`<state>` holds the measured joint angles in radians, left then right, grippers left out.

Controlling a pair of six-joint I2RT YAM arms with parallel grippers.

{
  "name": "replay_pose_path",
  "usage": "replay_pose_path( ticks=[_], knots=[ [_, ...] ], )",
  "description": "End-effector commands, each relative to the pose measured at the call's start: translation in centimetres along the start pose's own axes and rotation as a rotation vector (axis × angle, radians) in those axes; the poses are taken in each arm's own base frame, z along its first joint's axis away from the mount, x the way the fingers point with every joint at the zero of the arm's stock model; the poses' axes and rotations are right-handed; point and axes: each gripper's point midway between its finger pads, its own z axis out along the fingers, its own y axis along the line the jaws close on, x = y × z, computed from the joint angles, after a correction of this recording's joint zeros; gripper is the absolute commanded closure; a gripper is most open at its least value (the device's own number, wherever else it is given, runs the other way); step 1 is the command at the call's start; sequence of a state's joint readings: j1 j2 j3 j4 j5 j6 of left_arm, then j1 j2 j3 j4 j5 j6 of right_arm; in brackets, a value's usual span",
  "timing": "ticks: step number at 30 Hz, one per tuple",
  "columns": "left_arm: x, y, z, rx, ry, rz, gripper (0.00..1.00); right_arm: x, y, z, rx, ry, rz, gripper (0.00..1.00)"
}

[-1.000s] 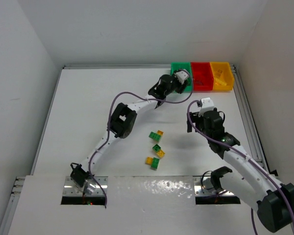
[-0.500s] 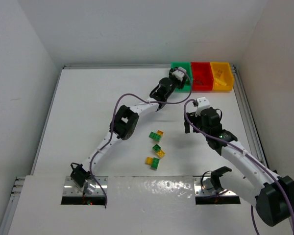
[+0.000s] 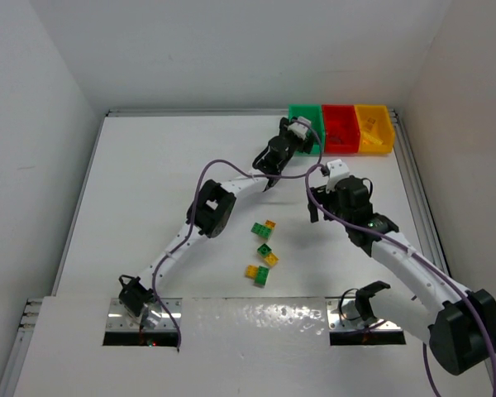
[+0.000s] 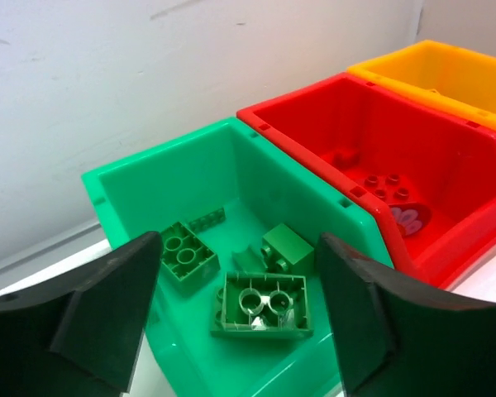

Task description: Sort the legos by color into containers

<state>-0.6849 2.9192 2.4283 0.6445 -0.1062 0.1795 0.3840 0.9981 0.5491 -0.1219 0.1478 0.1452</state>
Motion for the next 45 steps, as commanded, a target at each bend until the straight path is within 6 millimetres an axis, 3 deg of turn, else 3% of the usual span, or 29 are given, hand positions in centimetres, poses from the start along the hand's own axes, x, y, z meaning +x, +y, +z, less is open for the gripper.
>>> replay_pose_path(
  ticks=[1,7,10,11,13,14,16,17,18,19,20,21,22,23,24,25,26,27,28,29,30,31,32,33,34,35,37,38,45],
  knots=[
    [-5.1,1.4,0.9,-0.038,-0.125,-0.022,0.21,-2.3,0.6,-0.3,-0.032,-0.051,-0.014,0.14],
    [-8.8,0.8,1.0,0.008,-0.178,-0.020,0.13,-3.2,0.8,-0.8,-0.042,-0.057,-0.002,0.14],
    [-11.6,1.2,1.1,0.004,-0.197,-0.020,0.13,-3.7,1.5,-1.1,-0.085,-0.060,-0.006,0.14],
    [-13.6,1.2,1.1,0.015,-0.214,-0.018,0.13,-3.6,1.9,-1.2,-0.109,-0.055,-0.017,0.14],
    [-15.0,1.4,1.0,0.033,-0.196,-0.011,0.13,-3.3,2.5,-1.1,-0.150,-0.024,-0.044,0.14],
    [-18.1,2.2,0.7,0.032,-0.225,-0.010,0.13,-3.2,2.9,-1.0,-0.175,-0.011,-0.047,0.15],
    [-18.0,2.8,0.0,0.038,-0.169,-0.011,0.13,-3.1,3.5,-0.7,-0.206,0.025,-0.056,0.16],
    [-22.1,4.4,-0.8,0.023,-0.206,-0.008,0.13,-3.3,4.3,-0.7,-0.255,0.025,-0.057,0.16],
    [-20.4,4.5,-1.6,0.042,-0.141,-0.001,0.13,-3.6,4.9,-0.6,-0.287,0.018,-0.072,0.17],
    [-20.7,5.0,-2.3,0.063,-0.120,0.007,0.13,-4.2,5.6,-0.6,-0.324,0.005,-0.082,0.18],
    [-24.3,6.5,-3.4,0.064,-0.141,0.017,0.13,-4.1,6.7,-0.5,-0.385,0.015,-0.089,0.19],
    [-22.2,6.5,-4.4,0.101,-0.039,0.020,0.13,-4.3,7.3,-0.3,-0.410,0.009,-0.095,0.21],
    [-22.1,7.2,-5.3,0.109,0.004,0.026,0.14,-4.9,8.4,-0.4,-0.443,0.002,-0.106,0.28],
    [-25.2,8.9,-6.8,0.106,-0.005,0.041,0.14,-4.5,9.1,0.1,-0.466,0.025,-0.105,0.34],
    [-22.3,9.0,-8.6,0.141,0.100,0.068,0.14,-4.4,9.8,0.2,-0.488,0.031,-0.112,0.39],
    [-21.9,9.7,-10.0,0.144,0.131,0.091,0.15,-4.3,11.2,0.1,-0.520,0.038,-0.145,0.42],
    [-25.7,11.4,-12.2,0.123,0.092,0.127,0.15,-3.5,11.9,0.5,-0.530,0.066,-0.170,0.43],
    [-22.1,11.8,-14.6,0.131,0.178,0.189,0.15,-3.4,12.2,0.8,-0.522,0.064,-0.199,0.41],
    [-21.7,12.7,-16.4,0.120,0.199,0.228,0.15,-3.0,13.2,0.9,-0.540,0.067,-0.223,0.39],
    [-25.2,13.4,-18.8,0.094,0.153,0.269,0.14,-3.0,13.7,1.0,-0.550,0.062,-0.232,0.35],
    [-21.9,14.0,-21.4,0.073,0.241,0.303,0.14,-2.5,14.6,1.3,-0.579,0.068,-0.256,0.34],
    [-24.2,14.5,-23.6,0.047,0.215,0.322,0.14,-2.5,15.2,1.4,-0.591,0.068,-0.269,0.34],
    [-21.5,14.7,-25.7,0.029,0.288,0.319,0.14,-2.3,15.8,1.6,-0.602,0.075,-0.281,0.34],
    [-21.3,14.6,-27.1,0.023,0.307,0.309,0.14,-1.1,16.5,2.0,-0.621,0.113,-0.320,0.33],
    [-22.8,14.6,-28.8,0.007,0.280,0.305,0.14,-1.3,17.0,2.2,-0.630,0.116,-0.335,0.33],
    [-20.8,14.5,-30.4,-0.005,0.321,0.273,0.14,-0.9,17.4,2.4,-0.641,0.129,-0.353,0.33],
    [-22.1,14.4,-32.7,-0.043,0.278,0.232,0.13,0.1,18.5,2.6,-0.680,0.170,-0.378,0.33],
    [-20.4,14.3,-33.9,-0.061,0.311,0.211,0.13,0.5,18.8,2.6,-0.691,0.178,-0.384,0.33],
    [-18.1,14.9,-38.4,-0.177,0.327,0.168,0.13,2.0,19.4,3.6,-0.637,0.190,-0.390,0.40]
  ],
)
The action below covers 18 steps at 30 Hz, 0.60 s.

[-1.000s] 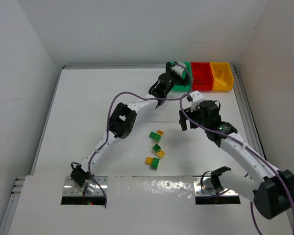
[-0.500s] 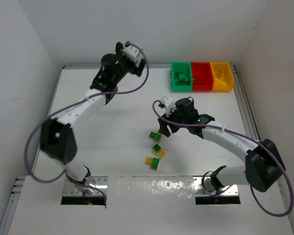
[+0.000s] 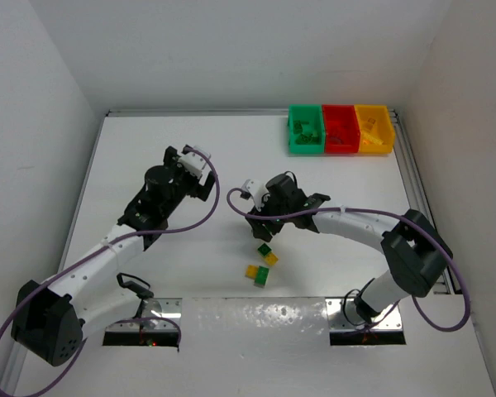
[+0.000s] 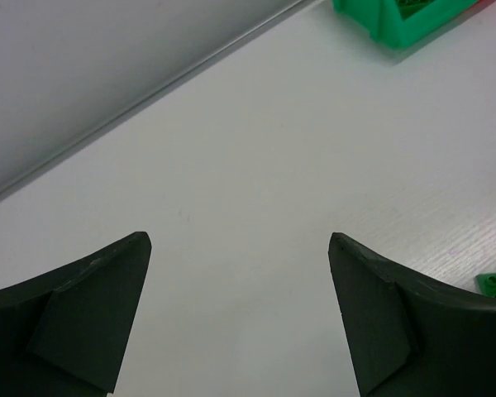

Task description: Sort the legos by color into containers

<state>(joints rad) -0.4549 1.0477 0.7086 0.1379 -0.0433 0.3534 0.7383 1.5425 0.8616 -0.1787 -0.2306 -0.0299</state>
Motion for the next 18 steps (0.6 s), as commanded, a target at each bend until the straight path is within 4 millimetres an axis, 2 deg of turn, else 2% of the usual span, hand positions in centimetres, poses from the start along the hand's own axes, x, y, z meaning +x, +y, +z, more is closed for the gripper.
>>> replay_pose_path(
  ticks=[1,2,6,12,18],
  knots=[
    [-0.5,1.0,-1.0,-0.081,-0.040,-0.044,0.13,-1.4,-0.8,0.6,0.057,-0.040,-0.012,0.41],
    [-0.3,1.0,-1.1,-0.083,-0.035,-0.043,0.13,-1.2,-1.4,0.7,0.093,-0.026,-0.018,0.41],
    [-0.4,1.0,-1.2,-0.087,-0.049,-0.040,0.13,-0.5,-0.9,1.0,0.130,0.022,-0.077,0.42],
    [-0.4,1.0,-1.0,-0.088,-0.062,-0.039,0.12,0.4,-2.1,1.0,0.218,0.051,-0.049,0.47],
    [-0.2,1.2,-1.0,-0.096,-0.061,-0.023,0.12,0.9,-1.4,1.5,0.178,0.067,-0.043,0.53]
  ],
)
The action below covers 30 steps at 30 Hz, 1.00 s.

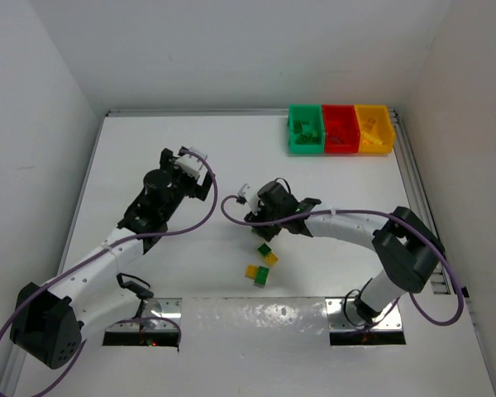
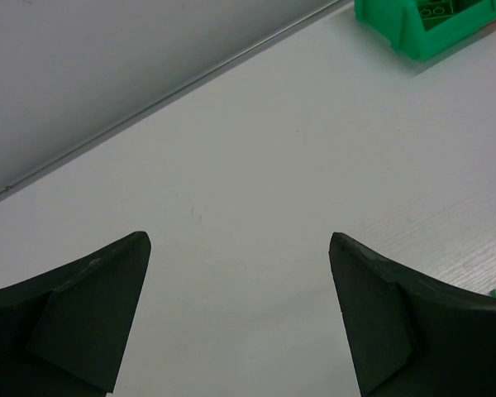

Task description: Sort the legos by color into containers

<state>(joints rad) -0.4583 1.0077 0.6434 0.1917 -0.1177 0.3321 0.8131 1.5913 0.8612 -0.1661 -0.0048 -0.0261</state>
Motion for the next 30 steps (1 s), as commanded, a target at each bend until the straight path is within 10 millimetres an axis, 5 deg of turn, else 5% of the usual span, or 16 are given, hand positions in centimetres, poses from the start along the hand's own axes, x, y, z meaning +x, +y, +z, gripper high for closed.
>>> replay_pose_path(
  ticks=[1,8,13,22,26,30],
  knots=[
    [-1.1,0.3,-0.2,-0.022,-0.050,0.000,0.12,-0.3,0.0,0.4,0.005,-0.001,0.009,0.53],
    [-1.2,0.3,-0.3,-0.018,-0.053,0.006,0.12,0.6,1.3,0.4,-0.013,0.020,-0.016,0.44],
    [-1.1,0.0,-0.2,-0.008,-0.052,0.002,0.12,0.8,0.6,0.6,0.034,0.017,-0.016,0.58],
    [-1.1,-0.1,-0.3,-0.003,-0.051,0.011,0.12,1.5,-0.1,0.7,0.073,0.054,-0.025,0.64],
    [-0.9,-1.0,-0.4,0.045,-0.052,0.035,0.15,-0.5,0.0,0.5,0.064,0.014,0.002,1.00],
    [0.0,-2.4,-0.9,0.123,-0.065,0.127,0.24,-4.9,-0.5,-0.4,0.067,-0.087,0.041,1.00]
  ],
)
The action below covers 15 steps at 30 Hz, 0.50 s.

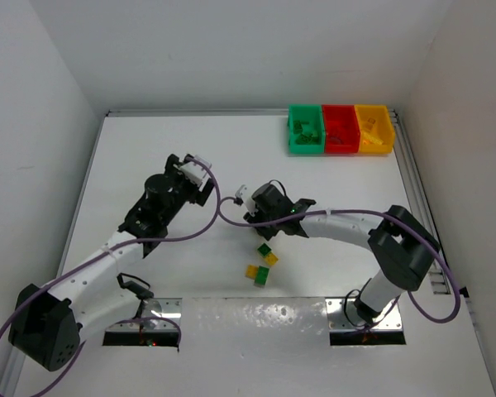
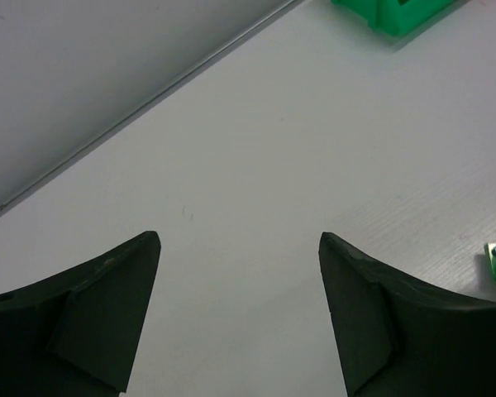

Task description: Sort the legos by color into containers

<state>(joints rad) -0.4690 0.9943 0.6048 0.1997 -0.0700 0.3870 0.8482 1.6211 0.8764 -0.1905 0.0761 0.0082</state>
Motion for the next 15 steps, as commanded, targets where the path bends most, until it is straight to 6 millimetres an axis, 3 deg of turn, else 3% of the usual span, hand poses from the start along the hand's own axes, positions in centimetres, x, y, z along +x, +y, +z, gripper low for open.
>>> replay_pose_path(
  ticks=[1,4,5,8,15],
  knots=[
    [-1.4,-1.6,-0.6,0.091,-0.094,0.103,0.27,-7.6,-1.3,-1.7,0.019,-0.177,0.054,1.00],
    [-2.1,-2.0,-1.1,0.110,-0.154,0.121,0.28,-10.4,-3.2,-2.8,0.025,-0.227,0.158,1.00],
    [-2.7,-2.1,-1.5,0.119,-0.183,0.133,0.27,-12.4,-3.6,-3.7,0.007,-0.272,0.192,1.00],
    [-3.5,-4.0,-2.6,0.229,-0.259,0.197,0.18,-14.4,-5.5,-4.9,-0.018,-0.336,0.349,1.00],
    [-3.2,-8.7,-4.4,0.459,-0.370,0.325,0.15,-16.5,-5.6,-6.1,-0.091,-0.428,0.506,1.00]
  ],
)
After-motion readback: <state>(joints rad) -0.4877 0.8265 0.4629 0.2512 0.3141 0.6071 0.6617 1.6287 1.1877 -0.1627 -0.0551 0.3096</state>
